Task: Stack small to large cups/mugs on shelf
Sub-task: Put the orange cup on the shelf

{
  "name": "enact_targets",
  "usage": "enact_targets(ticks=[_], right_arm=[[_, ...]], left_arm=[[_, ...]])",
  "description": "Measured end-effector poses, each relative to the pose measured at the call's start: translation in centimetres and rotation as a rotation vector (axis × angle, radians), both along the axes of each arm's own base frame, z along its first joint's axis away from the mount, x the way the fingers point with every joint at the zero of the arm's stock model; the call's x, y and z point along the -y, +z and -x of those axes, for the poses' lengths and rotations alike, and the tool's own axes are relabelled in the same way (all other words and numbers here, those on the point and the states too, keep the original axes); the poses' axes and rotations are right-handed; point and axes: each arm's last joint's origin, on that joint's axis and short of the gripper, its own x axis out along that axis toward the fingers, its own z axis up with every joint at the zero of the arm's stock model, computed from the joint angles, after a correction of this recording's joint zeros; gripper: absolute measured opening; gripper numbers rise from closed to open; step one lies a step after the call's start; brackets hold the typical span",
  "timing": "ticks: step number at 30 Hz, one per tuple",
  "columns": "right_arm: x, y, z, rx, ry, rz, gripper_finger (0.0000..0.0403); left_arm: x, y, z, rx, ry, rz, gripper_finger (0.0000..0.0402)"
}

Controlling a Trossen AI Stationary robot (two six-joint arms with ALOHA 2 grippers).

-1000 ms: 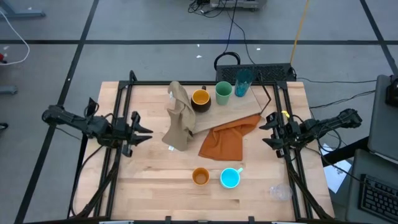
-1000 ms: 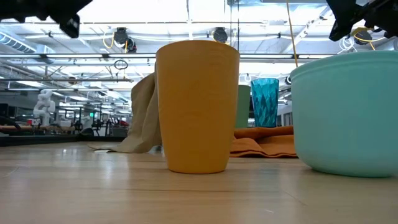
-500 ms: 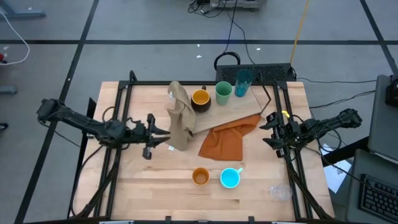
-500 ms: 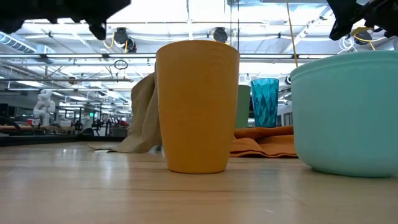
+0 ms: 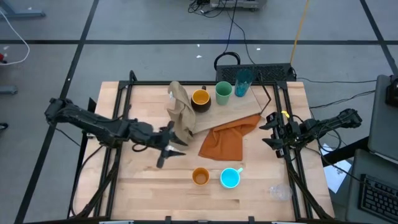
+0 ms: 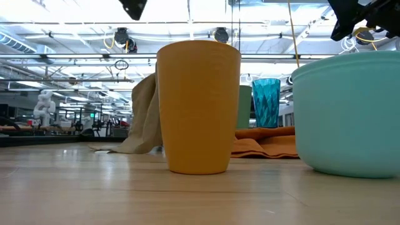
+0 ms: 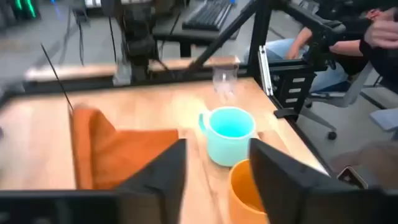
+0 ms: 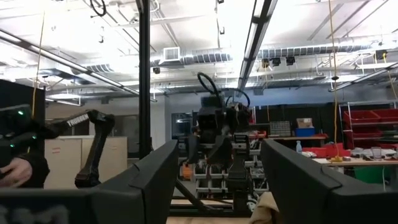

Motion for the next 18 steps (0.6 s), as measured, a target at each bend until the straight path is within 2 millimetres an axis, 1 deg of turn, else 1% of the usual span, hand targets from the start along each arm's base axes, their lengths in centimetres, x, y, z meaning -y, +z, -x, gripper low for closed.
enact_targets(ticks=[4, 6, 8, 12, 16, 18], right_arm=[[0.0, 0.0, 0.0, 0.0, -0.001, 0.002, 0.0219], [0.0, 0.0, 0.0, -0.001, -0.001, 0.002, 0.0219], [0.0, 0.0, 0.0, -0.001, -0.001, 0.002, 0.0219], [0.0, -0.1, 0.0, -0.008, -0.002, 0.006, 0.0219], [0.0, -0.1, -0.1, -0.013, -0.007, 0.018, 0.0219], [0.0, -0.2, -0.1, -0.015, -0.01, 0.027, 0.0219]], left_arm=[[0.4, 1.9, -1.5, -0.084, 0.008, 0.017, 0.0253], [0.6, 2.6, -2.4, -0.111, 0.027, 0.039, 0.0279], [0.8, 3.1, -3.1, -0.158, 0.047, 0.077, 0.0294], [1.1, 3.8, -4.8, -0.274, 0.099, 0.15, 0.0302], [1.8, 3.6, -6.7, -0.396, 0.145, 0.195, 0.0293], [2.1, 3.1, -7.6, -0.464, 0.158, 0.206, 0.0284]])
